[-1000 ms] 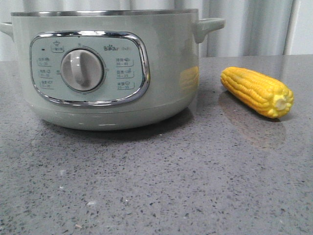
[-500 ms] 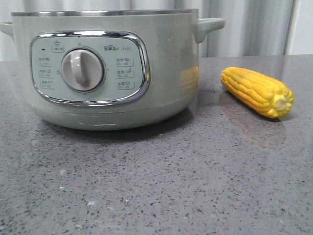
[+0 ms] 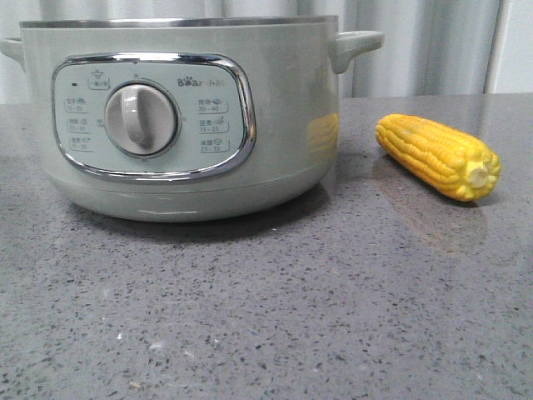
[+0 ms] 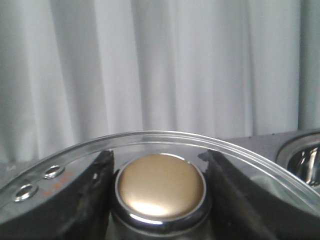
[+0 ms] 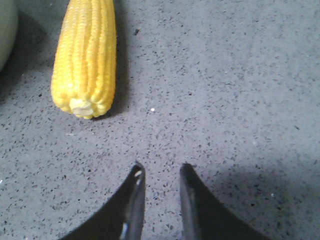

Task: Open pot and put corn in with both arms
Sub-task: 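Lift the glass lid off with the left gripper, set it beside the pot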

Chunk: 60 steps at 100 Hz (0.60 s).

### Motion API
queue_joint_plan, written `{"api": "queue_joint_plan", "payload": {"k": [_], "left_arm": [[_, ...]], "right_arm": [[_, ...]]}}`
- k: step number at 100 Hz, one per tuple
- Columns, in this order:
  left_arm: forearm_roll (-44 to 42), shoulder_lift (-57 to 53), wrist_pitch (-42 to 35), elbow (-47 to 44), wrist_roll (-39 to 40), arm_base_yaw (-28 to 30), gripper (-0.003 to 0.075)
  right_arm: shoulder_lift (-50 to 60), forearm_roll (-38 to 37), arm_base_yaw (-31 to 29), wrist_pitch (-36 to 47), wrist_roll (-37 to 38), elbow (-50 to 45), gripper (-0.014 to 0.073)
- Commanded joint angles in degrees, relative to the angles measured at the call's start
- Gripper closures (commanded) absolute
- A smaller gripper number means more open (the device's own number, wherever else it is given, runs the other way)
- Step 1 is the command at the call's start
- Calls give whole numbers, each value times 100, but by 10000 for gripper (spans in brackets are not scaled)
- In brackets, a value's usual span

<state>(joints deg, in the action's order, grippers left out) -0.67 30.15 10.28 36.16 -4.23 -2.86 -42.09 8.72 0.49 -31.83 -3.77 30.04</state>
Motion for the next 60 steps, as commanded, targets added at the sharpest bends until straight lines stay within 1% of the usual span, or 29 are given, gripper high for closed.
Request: {"api": "queue_joint_plan", "payload": {"k": [1, 13, 23, 30, 35, 43, 60], "left_arm": [[308, -289, -716, -226, 5, 135, 741], [625, -420, -842, -781, 5, 135, 741], [661, -410, -1137, -1167, 5, 135, 741], [661, -360, -1473, -1446, 5, 135, 741], [661, -279, -1730, -1649, 5, 135, 741], [665, -107, -2004, -1859, 5, 135, 741], [690, 472, -2049, -2026, 5, 135, 741]], "right_arm": [[-5, 38, 13, 292, -78, 216, 453], [-17, 38, 13, 211, -78, 289, 423], [-150, 38, 13, -71, -78, 547, 354], [-298, 51, 13, -286, -78, 820, 302], [-454, 78, 13, -437, -78, 1034, 280], [-669, 133, 13, -676, -78, 1388, 278], [-1114, 165, 13, -986, -78, 1973, 279]]}}
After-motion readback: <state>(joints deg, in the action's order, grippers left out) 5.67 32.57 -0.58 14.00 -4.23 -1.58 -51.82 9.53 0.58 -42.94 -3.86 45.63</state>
